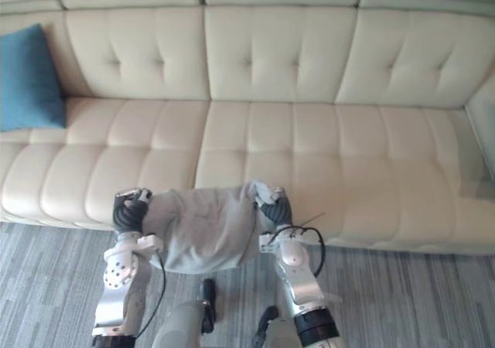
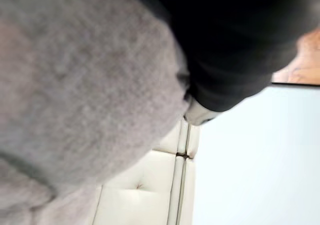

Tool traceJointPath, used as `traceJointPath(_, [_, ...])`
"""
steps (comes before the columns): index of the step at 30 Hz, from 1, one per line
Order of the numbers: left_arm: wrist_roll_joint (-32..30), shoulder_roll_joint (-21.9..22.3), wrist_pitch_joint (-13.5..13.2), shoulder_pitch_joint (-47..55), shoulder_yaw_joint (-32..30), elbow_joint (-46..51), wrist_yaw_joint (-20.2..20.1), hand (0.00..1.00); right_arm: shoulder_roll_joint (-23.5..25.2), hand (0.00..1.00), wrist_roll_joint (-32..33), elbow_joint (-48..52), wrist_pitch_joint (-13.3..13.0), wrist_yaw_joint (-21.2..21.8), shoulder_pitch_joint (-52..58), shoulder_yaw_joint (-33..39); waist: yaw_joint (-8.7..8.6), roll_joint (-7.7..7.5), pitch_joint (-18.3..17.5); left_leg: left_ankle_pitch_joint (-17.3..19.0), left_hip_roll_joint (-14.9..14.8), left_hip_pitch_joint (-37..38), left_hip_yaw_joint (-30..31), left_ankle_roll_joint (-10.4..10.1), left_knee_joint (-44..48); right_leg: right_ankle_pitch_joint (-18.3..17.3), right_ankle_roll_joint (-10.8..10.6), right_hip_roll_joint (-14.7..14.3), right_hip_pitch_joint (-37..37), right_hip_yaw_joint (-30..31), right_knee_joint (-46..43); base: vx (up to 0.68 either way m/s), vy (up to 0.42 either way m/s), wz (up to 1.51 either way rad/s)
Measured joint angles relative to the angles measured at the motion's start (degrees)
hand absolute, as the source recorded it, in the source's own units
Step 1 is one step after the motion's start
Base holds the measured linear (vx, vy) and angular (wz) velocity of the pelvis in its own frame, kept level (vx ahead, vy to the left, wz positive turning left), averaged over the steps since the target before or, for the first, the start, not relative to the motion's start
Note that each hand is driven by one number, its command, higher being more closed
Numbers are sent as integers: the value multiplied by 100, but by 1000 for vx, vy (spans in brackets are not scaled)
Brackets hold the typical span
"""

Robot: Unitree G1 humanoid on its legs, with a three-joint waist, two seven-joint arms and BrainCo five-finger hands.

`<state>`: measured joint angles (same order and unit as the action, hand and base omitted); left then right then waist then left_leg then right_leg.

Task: Pick up cushions and gather them together orderly.

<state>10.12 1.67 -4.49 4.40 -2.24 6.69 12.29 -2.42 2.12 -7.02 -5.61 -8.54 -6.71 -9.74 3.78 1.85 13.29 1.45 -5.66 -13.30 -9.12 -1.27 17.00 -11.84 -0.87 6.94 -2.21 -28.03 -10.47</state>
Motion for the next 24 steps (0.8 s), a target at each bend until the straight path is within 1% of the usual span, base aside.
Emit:
traceJointPath(1, [0,0,-14,49,0,0,-11,100,1,100,0,-1,-12,1,-32,3,2,23,-145,-4,20,-1,-3,-4,-129,76,5,5,-29,-79,125,36,50,16])
traceJointPath(2, [0,0,-14,69,2,0,-13,100,2,100,0,-7,-12,4,-46,9,4,29,-161,-10,40,91,-7,-11,-273,118,9,3,-128,-128,222,22,55,23])
traceJointPath(4, [1,-2,-14,96,58,-36,-22,100,2,100,-4,-23,-12,12,-24,71,-6,31,-215,-36,127,416,-28,-52,-742,190,-54,10,-388,-235,419,-6,43,20])
traceJointPath(5, [1,-15,-13,99,114,-83,-31,100,22,100,-15,-63,-11,13,-15,105,-8,-4,-323,-83,178,592,-137,-98,-1047,229,-88,36,-433,-248,483,16,69,3])
traceJointPath(7, [0,-51,-12,175,170,-92,-61,100,30,100,-143,-64,-11,29,19,113,3,-18,-423,-137,268,787,-263,-34,-1372,297,-135,118,-445,-218,481,32,96,-10])
traceJointPath(8, [-1,-37,-12,214,186,-158,-139,100,50,100,-224,-73,-11,76,64,188,-18,-9,-453,-35,303,896,-419,2,-1451,292,-137,228,-443,-224,350,55,133,4])
traceJointPath(9, [-1,-21,-6,212,258,-330,-157,100,63,100,-224,-151,-11,102,133,313,-77,89,-491,30,267,981,-607,38,-1457,285,-134,349,-351,-255,-68,58,145,11])
traceJointPath(10, [-1,10,5,212,305,-455,-196,100,61,100,-224,-229,-11,112,193,387,-105,154,-521,35,263,1069,-630,50,-1497,277,-122,468,-211,-250,-550,72,193,11])
traceJointPath(11, [0,24,21,252,369,-591,-272,100,97,100,-224,-401,-2,128,264,464,-112,165,-527,34,294,1358,-701,78,-1633,256,-25,797,75,-237,-1611,96,215,-1])
traceJointPath(12, [0,-55,24,347,392,-627,-290,100,182,100,-231,-526,9,157,317,479,-122,92,-531,65,369,1632,-738,135,-1714,334,247,1114,319,-232,-2471,149,230,-11])
traceJointPath(13, [0,-114,31,413,391,-628,-296,100,243,100,-240,-597,20,177,351,481,-140,54,-552,122,395,1743,-734,195,-1712,320,400,1243,511,-185,-2951,180,162,-12])
traceJointPath(14, [0,-213,31,504,389,-626,-297,100,332,100,-285,-720,20,227,383,479,-149,51,-571,222,390,1840,-720,229,-1675,122,299,1264,795,30,-3456,160,92,-2])
traceJointPath(15, [0,-262,31,525,390,-627,-298,100,376,100,-341,-775,30,266,408,479,-172,10,-594,256,359,1900,-662,272,-1677,-25,160,1143,1003,196,-3606,165,51,11])
traceJointPath(16, [-1,-267,30,525,387,-626,-297,100,388,100,-346,-775,39,297,440,479,-191,24,-586,275,343,1922,-583,302,-1683,-101,55,1023,1136,267,-3583,140,26,32])
traceJointPath(17, [-1,-264,32,526,388,-627,-297,100,390,100,-354,-777,46,332,489,481,-237,23,-587,311,321,1956,-476,323,-1693,-163,-45,815,1346,351,-3333,201,4,38])
traceJointPath(18, [-2,-266,32,529,387,-626,-297,100,386,100,-363,-790,53,351,502,483,-288,13,-592,339,311,1987,-426,324,-1695,-159,-51,659,1467,364,-2991,237,-27,37])
traceJointPath(19, [-2,-265,40,529,390,-630,-298,100,372,100,-387,-803,66,353,501,483,-326,25,-582,356,299,2067,-414,308,-1728,-101,-41,469,1544,368,-2416,313,-66,29])
traceJointPath(20, [-14,-266,62,531,400,-649,-300,100,338,100,-391,-805,112,354,510,481,-364,45,-578,325,278,2203,-446,156,-1768,262,7,146,1474,457,-1336,336,-97,22])
traceJointPath(21, [-32,-286,74,530,401,-647,-302,100,336,100,-391,-804,117,353,532,474,-366,-35,-619,393,357,2230,-437,57,-1707,792,134,-21,1396,635,-534,287,-112,31])
traceJointPath(22, [-44,-327,83,521,407,-656,-320,100,348,100,-390,-800,116,352,589,464,-382,-272,-695,596,583,2282,-304,-34,-1613,1607,616,12,1420,927,-213,246,-125,19])
traceJointPath(23, [-52,-214,107,495,424,-824,-333,100,228,100,-390,-861,118,348,597,475,-351,-121,-729,702,485,2320,-266,-101,-1543,1485,579,-31,1325,912,-259,330,-160,30])
traceJointPath(24, [-58,-62,143,535,488,-861,-362,100,108,100,-391,-878,121,340,657,483,-407,127,-798,855,263,2315,-173,-174,-1413,1435,435,-215,1118,896,-46,345,-146,34])
